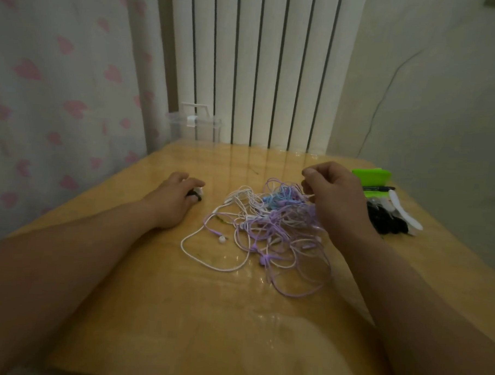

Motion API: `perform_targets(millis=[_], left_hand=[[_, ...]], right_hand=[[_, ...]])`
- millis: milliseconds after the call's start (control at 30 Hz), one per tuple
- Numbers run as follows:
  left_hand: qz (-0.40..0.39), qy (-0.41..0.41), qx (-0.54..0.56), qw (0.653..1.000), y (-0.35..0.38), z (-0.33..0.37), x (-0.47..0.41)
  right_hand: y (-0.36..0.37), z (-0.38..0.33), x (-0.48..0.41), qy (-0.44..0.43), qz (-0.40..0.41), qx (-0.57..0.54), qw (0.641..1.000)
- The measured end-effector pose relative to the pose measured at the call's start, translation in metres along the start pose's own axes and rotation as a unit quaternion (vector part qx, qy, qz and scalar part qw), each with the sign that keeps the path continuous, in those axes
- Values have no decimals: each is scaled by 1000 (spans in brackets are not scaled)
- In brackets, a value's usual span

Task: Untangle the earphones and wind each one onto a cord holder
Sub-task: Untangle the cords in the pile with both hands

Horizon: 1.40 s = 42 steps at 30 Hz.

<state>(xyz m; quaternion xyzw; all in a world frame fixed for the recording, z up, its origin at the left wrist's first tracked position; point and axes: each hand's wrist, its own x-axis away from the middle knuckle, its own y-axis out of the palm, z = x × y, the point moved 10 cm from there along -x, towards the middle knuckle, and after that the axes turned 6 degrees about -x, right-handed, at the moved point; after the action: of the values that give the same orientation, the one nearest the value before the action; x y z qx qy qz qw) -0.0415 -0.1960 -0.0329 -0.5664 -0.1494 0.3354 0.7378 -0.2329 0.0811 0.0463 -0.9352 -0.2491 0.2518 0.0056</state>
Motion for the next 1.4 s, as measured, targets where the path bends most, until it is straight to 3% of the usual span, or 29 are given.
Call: perform_targets(millis=[167,233,333,400,500,600,633,733,767,833,900,933,1067,1167,1267,1400], left_hand=[[54,-26,-10,998,-11,2,-2],[109,-14,55,992,-27,16,9],[132,90,141,977,-44,75,31],[72,196,136,968,-39,126,45],[-36,302,58,951,-14,176,63],[5,353,-93,931,-1,196,67],[20,354,-90,931,-5,201,66],[2,250,144,958,-36,198,47],[-10,203,244,948,-49,196,40],[-42,118,440,889,-66,197,29],[-88,51,608,787,-72,204,29],[-96,36,649,754,-74,208,30],[-112,18,712,693,-77,216,31],[-108,-4,733,671,-72,209,27],[-97,-28,769,631,-67,201,24],[-97,-50,814,571,-64,198,25]], right_hand=[[-1,9,-2,3,-1,17,1000],[1,7,-2,-8,-4,23,1000],[4,3,1,-24,-10,36,999],[3,0,1,-33,-4,36,999],[-6,-5,0,-40,23,25,999],[-11,-8,1,-49,37,22,998],[-11,-9,1,-52,39,21,998],[-12,-9,1,-42,40,-13,998],[-12,-8,0,-34,40,-32,998],[-10,-8,-1,-18,26,-73,997],[-2,-11,1,-8,-9,-98,995],[3,-14,3,-9,-33,-102,994],[27,-20,14,25,-124,-166,978],[43,-16,20,87,-192,-220,952],[55,-19,28,65,-258,-182,947],[59,-18,34,55,-278,-149,947]])
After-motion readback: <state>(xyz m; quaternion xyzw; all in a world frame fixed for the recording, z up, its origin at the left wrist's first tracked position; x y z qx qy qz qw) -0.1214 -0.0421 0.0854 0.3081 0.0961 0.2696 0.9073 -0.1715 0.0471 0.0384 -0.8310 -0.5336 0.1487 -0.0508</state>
